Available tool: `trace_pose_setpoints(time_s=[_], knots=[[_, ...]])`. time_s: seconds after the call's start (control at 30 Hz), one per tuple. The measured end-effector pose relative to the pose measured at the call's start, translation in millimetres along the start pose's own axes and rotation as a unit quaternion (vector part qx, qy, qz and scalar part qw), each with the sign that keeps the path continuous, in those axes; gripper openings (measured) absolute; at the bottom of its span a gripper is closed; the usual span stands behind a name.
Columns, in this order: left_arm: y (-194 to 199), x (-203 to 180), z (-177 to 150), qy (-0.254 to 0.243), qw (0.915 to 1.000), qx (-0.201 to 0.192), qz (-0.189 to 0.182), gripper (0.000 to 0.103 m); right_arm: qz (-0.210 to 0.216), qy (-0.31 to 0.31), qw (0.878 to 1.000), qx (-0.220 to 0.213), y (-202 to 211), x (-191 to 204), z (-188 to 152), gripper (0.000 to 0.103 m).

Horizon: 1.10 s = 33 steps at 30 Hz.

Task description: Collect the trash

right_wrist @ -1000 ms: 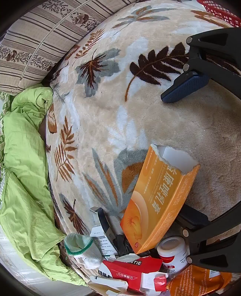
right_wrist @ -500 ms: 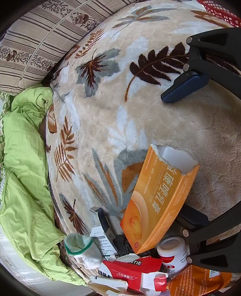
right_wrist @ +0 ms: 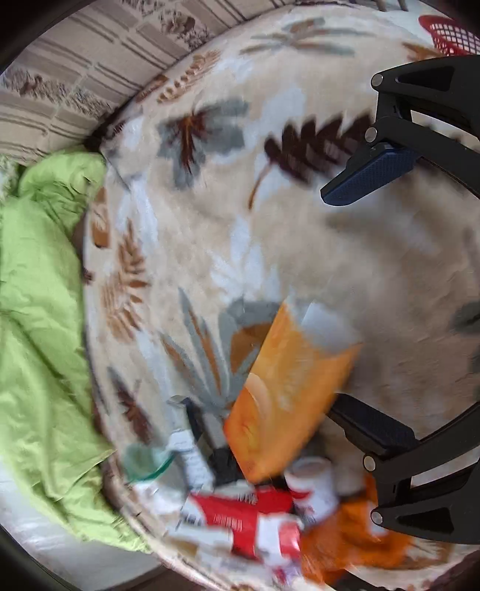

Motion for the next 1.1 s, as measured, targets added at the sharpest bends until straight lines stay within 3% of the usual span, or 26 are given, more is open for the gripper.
trace_pose_setpoints(time_s=[0.23, 0.4, 0.6, 0.77, 1.1], knots=[[73.4, -39.3, -10.4, -0.056, 0.9958, -0.060, -0.041, 0.103, 0.090, -0.021, 0.993, -0.067, 104.5, -43.5, -32.4, 0.102], [134.5, -65.4, -22.8, -0.107, 0.9886, -0.086, -0.061, 0.103, 0.109, 0.002, 0.984, -0.143, 177.7, -62.8, -58.2, 0.102], [176.1, -79.0, -34.5, -0.131, 0.9849, -0.097, -0.058, 0.103, 0.149, -0.001, 0.978, -0.147, 205.5, -76.2, -78.5, 0.102], [186.7, -81.5, -46.4, -0.142, 0.9840, -0.095, -0.053, 0.103, 0.119, 0.014, 0.978, -0.174, 223.1, -77.5, -87.6, 0.102], [186.1, -82.4, -52.2, -0.142, 0.9852, -0.084, -0.047, 0.103, 0.104, 0.016, 0.982, -0.155, 219.3, -84.8, -95.7, 0.102]])
Point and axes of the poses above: each gripper's, at about its wrist camera, not at the fingertips, and y roughly against the way its jaws point, x to its left, z to its top, the point moved 3 cm from there along -y, roughly the way its jaws point, and after that the axes turned 11 degrees about -z, right-handed, at the moved point
